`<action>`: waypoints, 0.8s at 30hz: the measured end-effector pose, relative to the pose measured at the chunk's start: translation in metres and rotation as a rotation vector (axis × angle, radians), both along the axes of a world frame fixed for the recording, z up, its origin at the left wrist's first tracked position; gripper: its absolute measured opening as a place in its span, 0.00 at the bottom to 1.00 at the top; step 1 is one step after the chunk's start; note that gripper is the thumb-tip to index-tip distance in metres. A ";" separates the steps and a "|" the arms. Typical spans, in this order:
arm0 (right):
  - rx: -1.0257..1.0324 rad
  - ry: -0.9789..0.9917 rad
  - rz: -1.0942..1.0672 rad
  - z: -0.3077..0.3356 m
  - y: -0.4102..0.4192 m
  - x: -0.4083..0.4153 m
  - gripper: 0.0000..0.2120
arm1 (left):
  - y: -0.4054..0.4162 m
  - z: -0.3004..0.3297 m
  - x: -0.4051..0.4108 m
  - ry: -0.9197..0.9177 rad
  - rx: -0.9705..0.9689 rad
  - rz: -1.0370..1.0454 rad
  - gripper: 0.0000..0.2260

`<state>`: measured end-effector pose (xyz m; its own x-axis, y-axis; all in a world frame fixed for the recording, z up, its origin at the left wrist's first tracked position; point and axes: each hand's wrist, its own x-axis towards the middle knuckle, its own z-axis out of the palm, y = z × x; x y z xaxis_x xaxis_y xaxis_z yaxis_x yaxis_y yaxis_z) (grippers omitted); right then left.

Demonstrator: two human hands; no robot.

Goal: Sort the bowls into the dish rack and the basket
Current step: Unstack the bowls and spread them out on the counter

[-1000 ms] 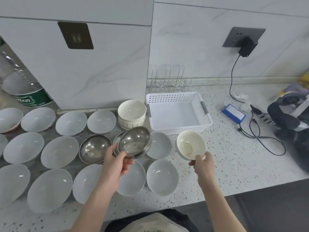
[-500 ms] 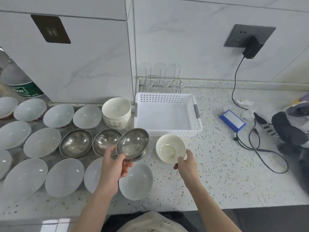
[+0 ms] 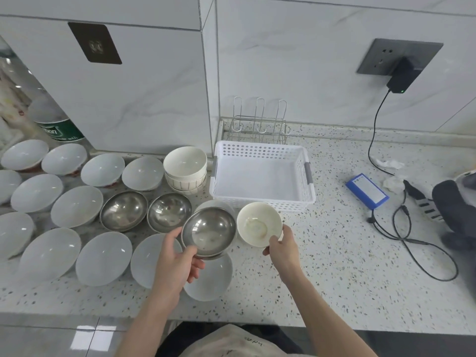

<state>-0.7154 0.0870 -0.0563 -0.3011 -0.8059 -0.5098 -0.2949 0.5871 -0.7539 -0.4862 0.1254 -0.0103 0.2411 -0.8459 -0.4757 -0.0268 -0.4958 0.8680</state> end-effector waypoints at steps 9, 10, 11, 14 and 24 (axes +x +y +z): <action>0.005 -0.013 -0.017 -0.004 -0.004 0.002 0.21 | 0.009 -0.002 0.005 0.015 0.006 -0.022 0.20; 0.001 -0.018 -0.021 -0.004 -0.004 0.002 0.21 | 0.010 -0.002 0.006 0.017 0.008 -0.026 0.20; -0.004 -0.022 -0.024 -0.005 -0.003 0.002 0.21 | 0.010 -0.003 0.006 0.018 0.010 -0.031 0.20; -0.019 -0.037 -0.026 -0.006 -0.002 0.000 0.22 | 0.011 -0.003 0.006 0.011 0.015 -0.058 0.21; -0.141 -0.015 -0.161 0.013 0.037 -0.015 0.12 | 0.015 -0.009 -0.017 -0.058 0.032 -0.380 0.22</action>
<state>-0.7306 0.1244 -0.0429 -0.4245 -0.8119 -0.4008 -0.1939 0.5140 -0.8356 -0.5035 0.1405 -0.0194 -0.0593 -0.8649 -0.4985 -0.2622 -0.4683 0.8437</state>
